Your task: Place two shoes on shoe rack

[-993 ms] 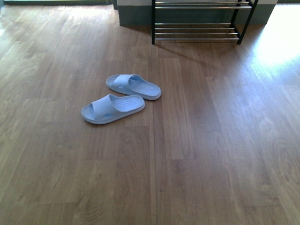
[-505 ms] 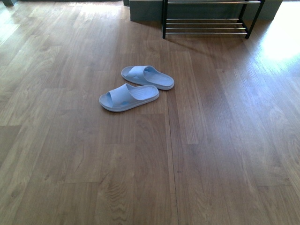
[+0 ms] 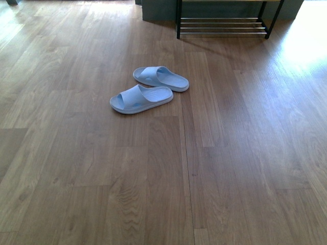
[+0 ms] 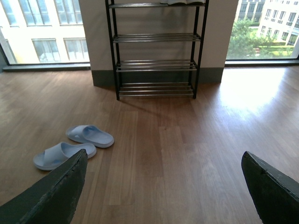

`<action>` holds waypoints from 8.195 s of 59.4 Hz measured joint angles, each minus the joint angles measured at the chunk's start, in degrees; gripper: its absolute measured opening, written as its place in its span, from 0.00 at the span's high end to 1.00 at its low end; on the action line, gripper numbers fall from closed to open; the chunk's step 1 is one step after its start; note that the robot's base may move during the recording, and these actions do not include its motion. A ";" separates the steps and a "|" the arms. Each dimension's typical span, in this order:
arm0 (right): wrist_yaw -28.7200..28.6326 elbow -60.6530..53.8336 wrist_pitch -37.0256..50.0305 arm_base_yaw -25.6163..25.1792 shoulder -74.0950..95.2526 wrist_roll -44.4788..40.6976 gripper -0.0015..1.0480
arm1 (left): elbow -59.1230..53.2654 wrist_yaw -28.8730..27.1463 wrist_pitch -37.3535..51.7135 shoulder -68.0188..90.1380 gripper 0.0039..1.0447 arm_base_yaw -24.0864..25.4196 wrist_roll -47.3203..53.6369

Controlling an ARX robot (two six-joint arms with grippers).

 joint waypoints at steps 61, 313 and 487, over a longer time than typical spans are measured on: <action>0.20 0.00 0.00 0.02 0.02 0.00 0.09 | 0.00 0.17 0.02 0.00 0.09 0.00 0.00; 0.04 0.00 0.00 0.00 0.07 0.00 0.09 | 18.47 -22.36 44.26 98.71 0.98 -8.57 -0.79; -10.05 25.38 46.93 3.98 119.56 -6.86 0.09 | 2.78 -27.08 21.11 29.59 0.98 -10.03 3.61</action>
